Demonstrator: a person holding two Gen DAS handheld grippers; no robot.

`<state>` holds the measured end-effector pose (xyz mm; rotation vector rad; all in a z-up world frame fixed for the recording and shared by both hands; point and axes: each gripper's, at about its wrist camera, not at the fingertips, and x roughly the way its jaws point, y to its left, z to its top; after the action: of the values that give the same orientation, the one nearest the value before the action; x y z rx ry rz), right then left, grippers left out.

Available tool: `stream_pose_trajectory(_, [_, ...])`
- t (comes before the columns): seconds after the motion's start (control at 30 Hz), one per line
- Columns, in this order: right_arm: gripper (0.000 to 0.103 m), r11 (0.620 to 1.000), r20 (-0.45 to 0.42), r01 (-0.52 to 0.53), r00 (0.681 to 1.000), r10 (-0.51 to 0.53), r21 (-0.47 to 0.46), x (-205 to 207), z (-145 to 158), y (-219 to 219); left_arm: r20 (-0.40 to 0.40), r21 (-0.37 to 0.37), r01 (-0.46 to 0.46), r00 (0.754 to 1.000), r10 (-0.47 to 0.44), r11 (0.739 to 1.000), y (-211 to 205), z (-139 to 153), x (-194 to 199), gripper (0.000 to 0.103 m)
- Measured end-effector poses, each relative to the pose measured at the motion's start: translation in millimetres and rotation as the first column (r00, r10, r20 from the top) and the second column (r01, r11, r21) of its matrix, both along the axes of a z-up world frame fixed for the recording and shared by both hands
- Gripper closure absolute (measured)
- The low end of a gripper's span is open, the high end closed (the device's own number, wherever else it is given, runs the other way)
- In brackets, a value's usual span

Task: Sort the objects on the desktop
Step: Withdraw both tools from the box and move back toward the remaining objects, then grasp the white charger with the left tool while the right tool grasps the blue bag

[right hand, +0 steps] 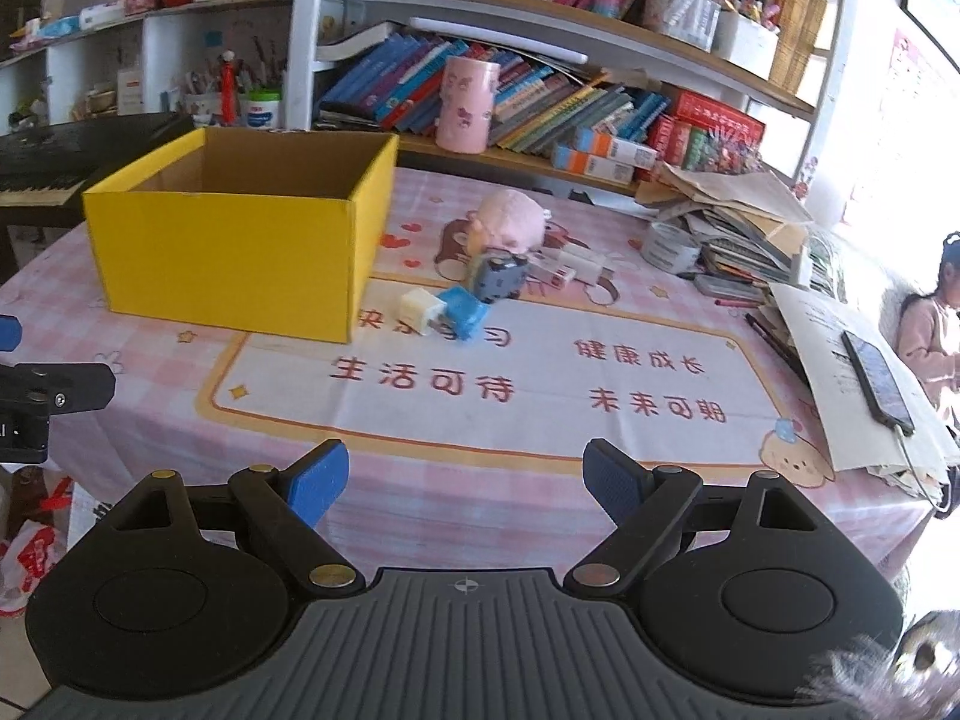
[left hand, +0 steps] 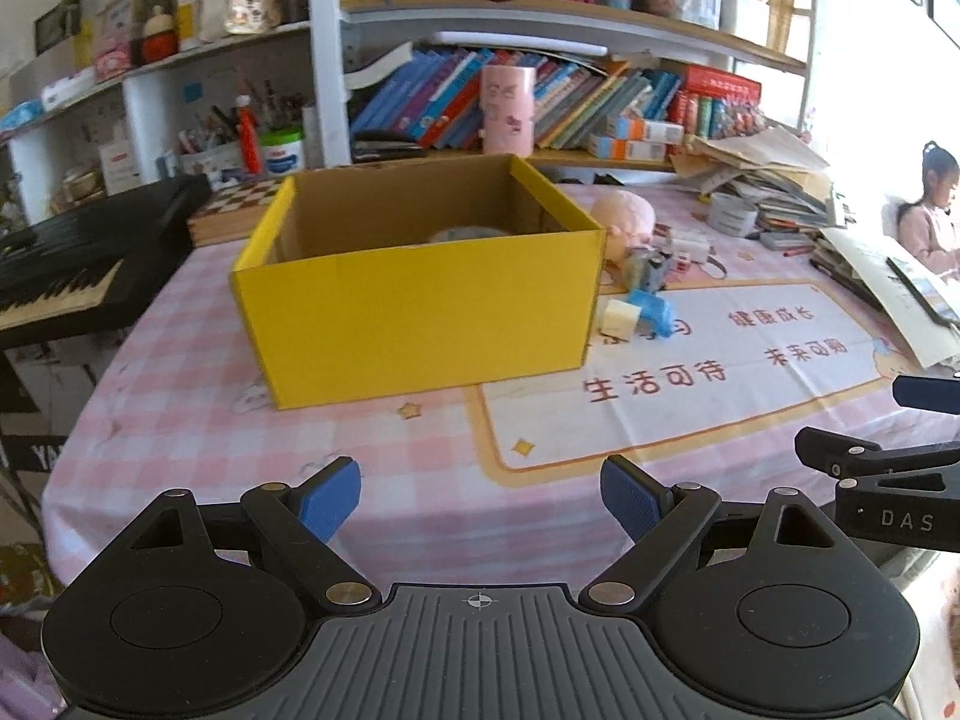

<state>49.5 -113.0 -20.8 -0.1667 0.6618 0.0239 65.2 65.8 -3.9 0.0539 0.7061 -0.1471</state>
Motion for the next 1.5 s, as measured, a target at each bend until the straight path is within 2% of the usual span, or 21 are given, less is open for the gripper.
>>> stream_pose_trajectory(0.43, [0.019, 0.996, -0.033, 0.091, 0.995, -0.09, 0.014, 18.9, -4.2, -41.2, -0.019, 0.009, 0.149, 0.989, -0.149, 0.989, -51.5, -5.2, 27.8, 0.013])
stream_pose_trajectory(0.8, [0.019, 0.994, -0.055, 0.112, 0.992, -0.111, 0.014, 48.0, -6.2, -74.9, -0.046, -0.015, 0.208, 0.977, -0.208, 0.978, -88.6, -11.4, 56.9, 0.013])
stream_pose_trajectory(1.07, [0.02, 0.999, -0.065, 0.042, 0.997, -0.04, 0.029, 82.4, -4.6, -97.5, -0.056, -0.039, 0.186, 0.981, -0.188, 0.982, -112.5, -17.4, 81.5, 0.015])
stream_pose_trajectory(1.1, [0.021, 0.999, -0.067, 0.033, 0.997, -0.031, 0.034, 86.9, -4.6, -100.5, -0.053, -0.042, 0.184, 0.981, -0.186, 0.982, -116.1, -18.3, 84.2, 0.016])
stream_pose_trajectory(1.2, [0.022, 0.999, -0.077, 0.002, 0.997, 0.002, 0.05, 101.7, -4.7, -109.6, -0.056, -0.052, 0.187, 0.98, -0.19, 0.981, -125.5, -19.3, 91.0, 0.031])
stream_pose_trajectory(1.27, [0.023, 0.998, -0.08, -0.025, 0.996, 0.03, 0.062, 109.7, -4.9, -113.7, -0.058, -0.055, 0.18, 0.981, -0.184, 0.982, -132.6, -19.9, 94.7, 0.032])
stream_pose_trajectory(1.43, [0.041, 0.988, -0.107, -0.128, 0.985, 0.138, 0.089, 135.8, -7.5, -118.2, -0.065, -0.043, 0.146, 0.987, -0.148, 0.988, -146.1, -22.9, 102.2, 0.034])
stream_pose_trajectory(1.5, [0.045, 0.979, -0.124, -0.173, 0.975, 0.185, 0.104, 147.0, -10.0, -118.8, -0.074, -0.042, 0.119, 0.99, -0.122, 0.992, -149.4, -24.3, 106.3, 0.034])
